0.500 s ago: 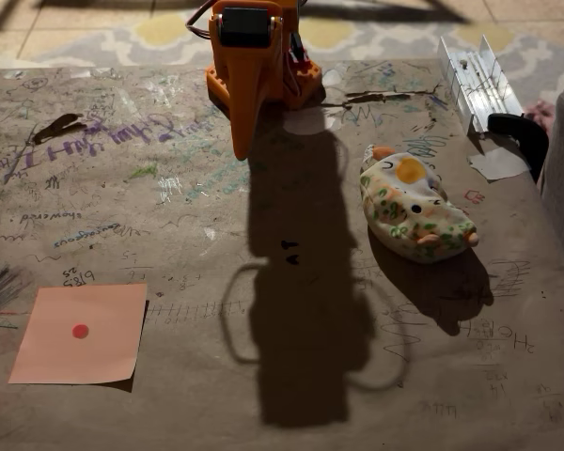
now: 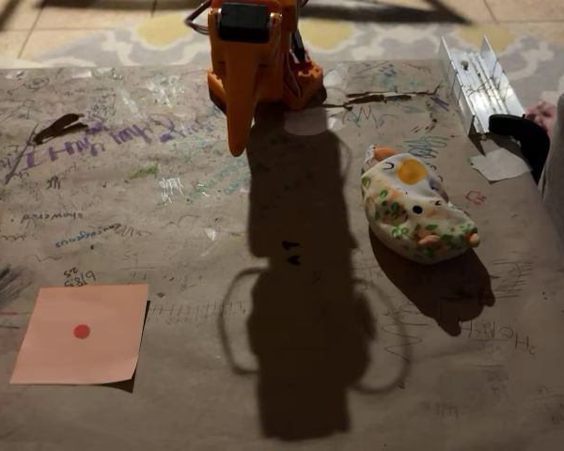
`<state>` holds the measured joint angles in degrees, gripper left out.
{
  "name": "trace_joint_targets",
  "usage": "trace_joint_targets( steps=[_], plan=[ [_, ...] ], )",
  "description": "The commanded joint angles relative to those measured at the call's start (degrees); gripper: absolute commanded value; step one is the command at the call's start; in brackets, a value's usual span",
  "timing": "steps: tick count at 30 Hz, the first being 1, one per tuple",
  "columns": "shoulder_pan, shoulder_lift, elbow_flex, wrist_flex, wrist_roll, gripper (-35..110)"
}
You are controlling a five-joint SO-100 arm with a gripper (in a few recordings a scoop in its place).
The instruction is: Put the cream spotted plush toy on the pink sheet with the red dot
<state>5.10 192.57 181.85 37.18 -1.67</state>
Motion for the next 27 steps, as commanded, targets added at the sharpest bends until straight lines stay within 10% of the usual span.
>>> trace_joint_targets(
  steps=[1, 7, 18, 27],
  plan=[
    [0.70, 1.05, 0.97, -0.44, -1.05, 0],
    [0.35, 0.62, 0.88, -2.46, -3.25, 0],
    [-20.83, -27.86, -23.20, 12.92, -43.15, 32],
    [-26.72, -55.28, -36.47, 13.27, -47.72, 32]
  ],
)
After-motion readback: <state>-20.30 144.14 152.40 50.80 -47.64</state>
